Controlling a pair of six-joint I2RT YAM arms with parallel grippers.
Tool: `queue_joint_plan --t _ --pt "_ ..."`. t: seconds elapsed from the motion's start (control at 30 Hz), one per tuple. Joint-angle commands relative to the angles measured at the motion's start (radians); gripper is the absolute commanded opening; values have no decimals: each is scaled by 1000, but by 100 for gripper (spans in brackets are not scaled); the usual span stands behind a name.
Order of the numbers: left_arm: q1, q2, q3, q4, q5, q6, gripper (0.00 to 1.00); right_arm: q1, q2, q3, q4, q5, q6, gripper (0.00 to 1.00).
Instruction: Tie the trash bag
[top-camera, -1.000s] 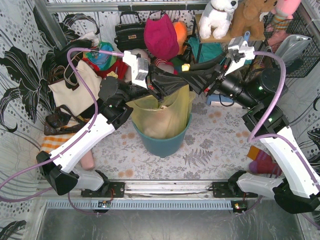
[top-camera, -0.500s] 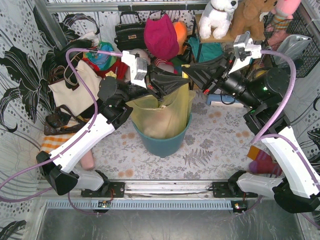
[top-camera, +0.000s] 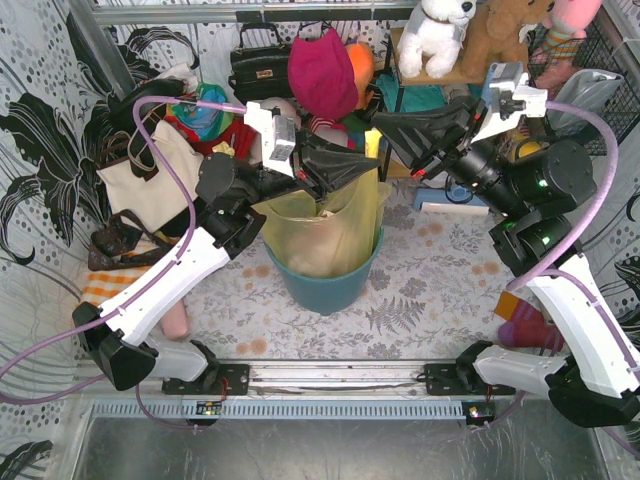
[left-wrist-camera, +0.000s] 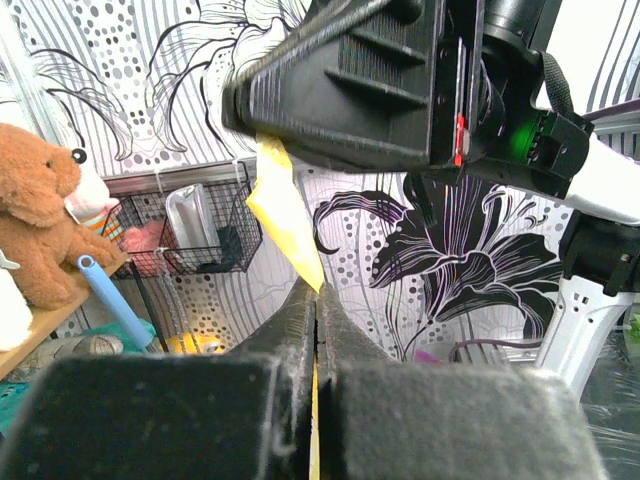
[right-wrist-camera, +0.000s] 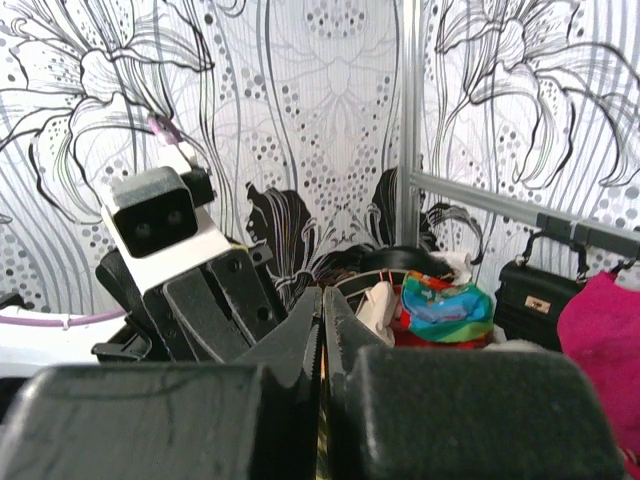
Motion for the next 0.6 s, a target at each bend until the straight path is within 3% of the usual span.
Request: queue_joint_plan --t 0.0,0.17,0.2,0.3,0.33,0.57 --pt "6 -3 -7 1 23 -4 0 -2 -33 20 105 45 5 0" --pt "6 -6 -7 -2 21 0 0 -2 -56 13 83 68 2 0" --pt "6 -6 -6 -2 20 -1 0 -2 -60 13 74 69 1 3" --pt "7 -3 -2 -2 20 -1 0 -2 -67 14 38 66 -2 30" --pt "7 -3 -1 -3 20 -1 0 -2 -68 13 25 60 -3 34" --pt "6 2 6 -2 25 -4 0 -2 -47 29 -85 -3 1 45"
